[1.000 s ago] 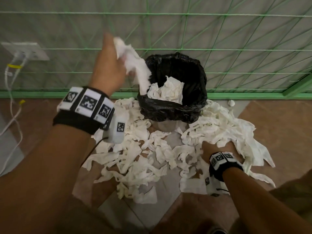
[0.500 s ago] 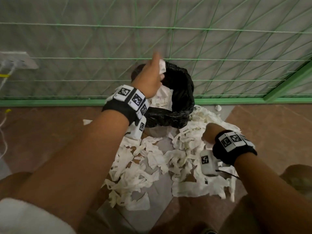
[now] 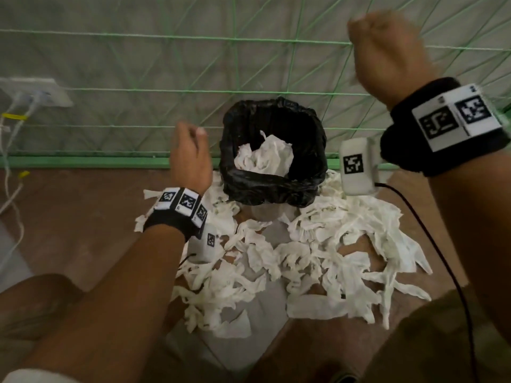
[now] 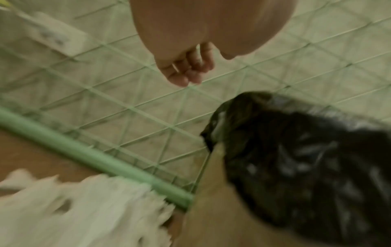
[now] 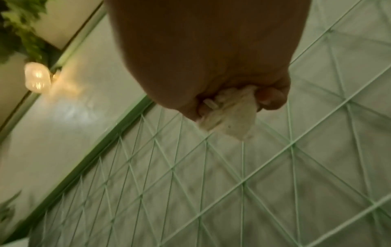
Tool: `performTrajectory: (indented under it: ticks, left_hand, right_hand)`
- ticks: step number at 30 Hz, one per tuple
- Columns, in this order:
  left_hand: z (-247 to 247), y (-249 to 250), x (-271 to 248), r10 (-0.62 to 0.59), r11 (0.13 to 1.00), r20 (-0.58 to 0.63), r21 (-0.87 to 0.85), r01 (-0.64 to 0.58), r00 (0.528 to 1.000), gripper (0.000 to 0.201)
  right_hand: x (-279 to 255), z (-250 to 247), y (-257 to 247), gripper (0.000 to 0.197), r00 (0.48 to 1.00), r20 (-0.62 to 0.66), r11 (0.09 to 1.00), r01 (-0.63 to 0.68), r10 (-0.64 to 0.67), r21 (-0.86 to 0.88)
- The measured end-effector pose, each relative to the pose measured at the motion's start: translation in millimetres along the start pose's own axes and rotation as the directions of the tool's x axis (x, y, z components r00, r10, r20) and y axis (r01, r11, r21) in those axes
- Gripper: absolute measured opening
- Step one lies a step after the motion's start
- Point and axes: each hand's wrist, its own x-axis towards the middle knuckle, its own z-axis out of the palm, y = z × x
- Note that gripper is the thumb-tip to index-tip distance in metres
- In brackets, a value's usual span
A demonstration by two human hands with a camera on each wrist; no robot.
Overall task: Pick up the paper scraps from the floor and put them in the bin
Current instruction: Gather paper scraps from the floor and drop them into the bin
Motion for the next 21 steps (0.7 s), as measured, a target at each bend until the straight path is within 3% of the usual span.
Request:
performTrajectory:
  ticks: [1,3,6,8,10,11,12,14,16,17,21]
  left_hand:
    - [-4.1,-11.3,-12.1,-0.011,1.0,0.01,0.022,0.011,1.0,0.021]
    - [-6.6,-29.7,-39.8,0.016,0.991,0.143,0.126,-0.034,0.99,0.022]
    - [3.7,-45.4,-83.3,-0.033,0.959,0.448,0.266,-0.098,0.893,0.015]
    - [19.7,-54.9,-114.7,-0.083,0.942,0.67,0.294,-0.161,0.738,0.019]
    - [41.2,-65.5,-148.8,-0.131,0.902,0.842,0.32,-0.289,0.523,0.05]
    - [52.4,-69.8,-164.0,-0.164,0.871,0.88,0.341,-0.354,0.445,0.062]
    - [63.0,-72.3,-177.0,-0.19,0.843,0.902,0.352,-0.406,0.388,0.07]
    - [80.8,-74.8,-197.0,-0.207,0.813,0.923,0.347,-0.467,0.326,0.076]
    - [90.6,-73.6,-207.0,-0.223,0.784,0.926,0.356,-0.509,0.305,0.063]
    - [92.5,-72.5,-208.8,-0.236,0.768,0.918,0.377,-0.517,0.318,0.054]
    - [86.0,-62.6,-194.3,-0.225,0.766,0.85,0.456,-0.453,0.476,0.037]
  right_hand:
    - [2.0,12.6,-5.1,0.034,0.999,0.023,0.999,0.042,-0.042,-0.002]
    - [2.9,43.5,-7.0,0.025,0.991,0.1,0.996,0.093,-0.091,-0.012]
    - [-8.9,85.6,2.7,0.032,0.934,0.348,0.995,0.055,-0.079,0.079]
    - [-24.2,98.1,9.6,0.032,0.934,0.356,0.984,-0.029,-0.036,0.177]
    - [-38.4,104.9,23.4,0.027,0.98,0.175,0.947,-0.142,0.093,0.29]
    - [-46.8,106.8,32.7,0.024,0.978,0.065,0.923,-0.208,0.198,0.325]
    - [-55.5,110.3,44.9,0.021,0.952,-0.019,0.897,-0.281,0.305,0.341]
    - [-78.7,123.5,73.5,0.02,0.873,-0.024,0.828,-0.454,0.488,0.329]
    - [-107.1,144.1,104.9,0.021,0.8,0.108,0.779,-0.599,0.59,0.186]
    - [-121.6,154.5,119.8,0.023,0.768,0.202,0.773,-0.631,0.608,0.07]
    - [-173.1,186.1,156.8,0.023,0.615,0.522,0.799,-0.535,0.591,-0.275]
